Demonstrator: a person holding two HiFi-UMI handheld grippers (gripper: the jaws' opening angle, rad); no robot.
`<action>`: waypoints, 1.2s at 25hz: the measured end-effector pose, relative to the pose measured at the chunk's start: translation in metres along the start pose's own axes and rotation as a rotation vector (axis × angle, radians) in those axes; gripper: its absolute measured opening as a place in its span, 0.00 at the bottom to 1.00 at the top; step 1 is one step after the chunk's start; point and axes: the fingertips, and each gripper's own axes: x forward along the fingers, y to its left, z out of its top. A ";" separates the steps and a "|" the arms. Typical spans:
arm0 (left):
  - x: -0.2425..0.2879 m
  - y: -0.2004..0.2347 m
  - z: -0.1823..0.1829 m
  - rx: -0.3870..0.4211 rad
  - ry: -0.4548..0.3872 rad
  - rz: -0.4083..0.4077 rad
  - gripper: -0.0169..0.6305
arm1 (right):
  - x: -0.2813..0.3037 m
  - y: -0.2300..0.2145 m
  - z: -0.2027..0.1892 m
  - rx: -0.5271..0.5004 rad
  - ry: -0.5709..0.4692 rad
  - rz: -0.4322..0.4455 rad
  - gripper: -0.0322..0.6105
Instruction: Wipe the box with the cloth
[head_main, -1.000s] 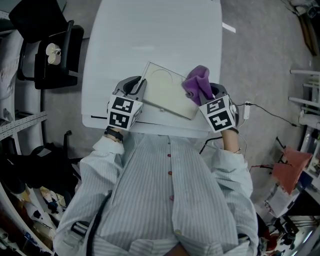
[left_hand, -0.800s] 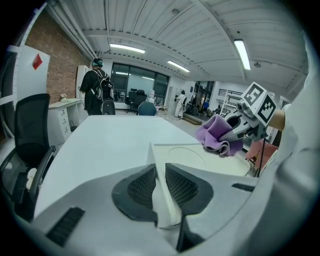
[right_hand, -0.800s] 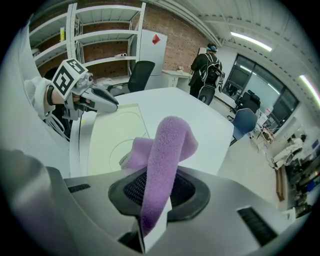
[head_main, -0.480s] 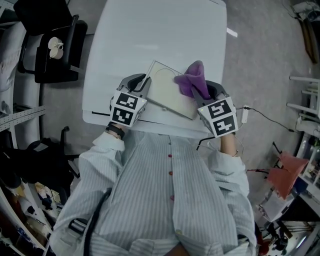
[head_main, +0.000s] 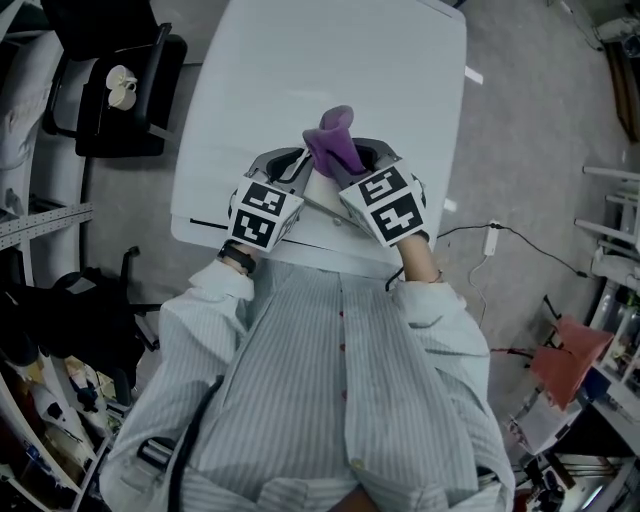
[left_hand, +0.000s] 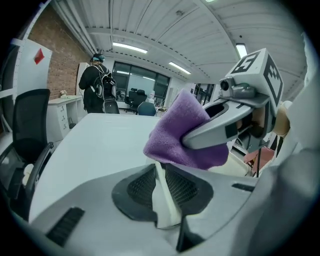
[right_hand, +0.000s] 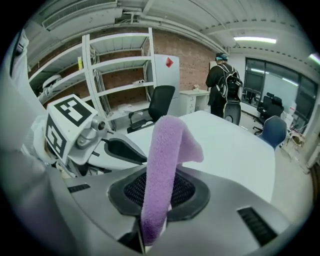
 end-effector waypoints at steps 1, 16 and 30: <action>0.000 0.000 0.000 -0.001 -0.001 0.000 0.10 | 0.006 0.000 -0.003 -0.010 0.019 -0.007 0.16; 0.000 0.002 -0.001 -0.021 -0.012 -0.001 0.10 | 0.017 0.004 -0.031 -0.094 0.169 -0.047 0.15; 0.000 0.002 -0.001 -0.022 -0.007 0.002 0.10 | -0.025 -0.007 -0.078 -0.029 0.212 -0.042 0.15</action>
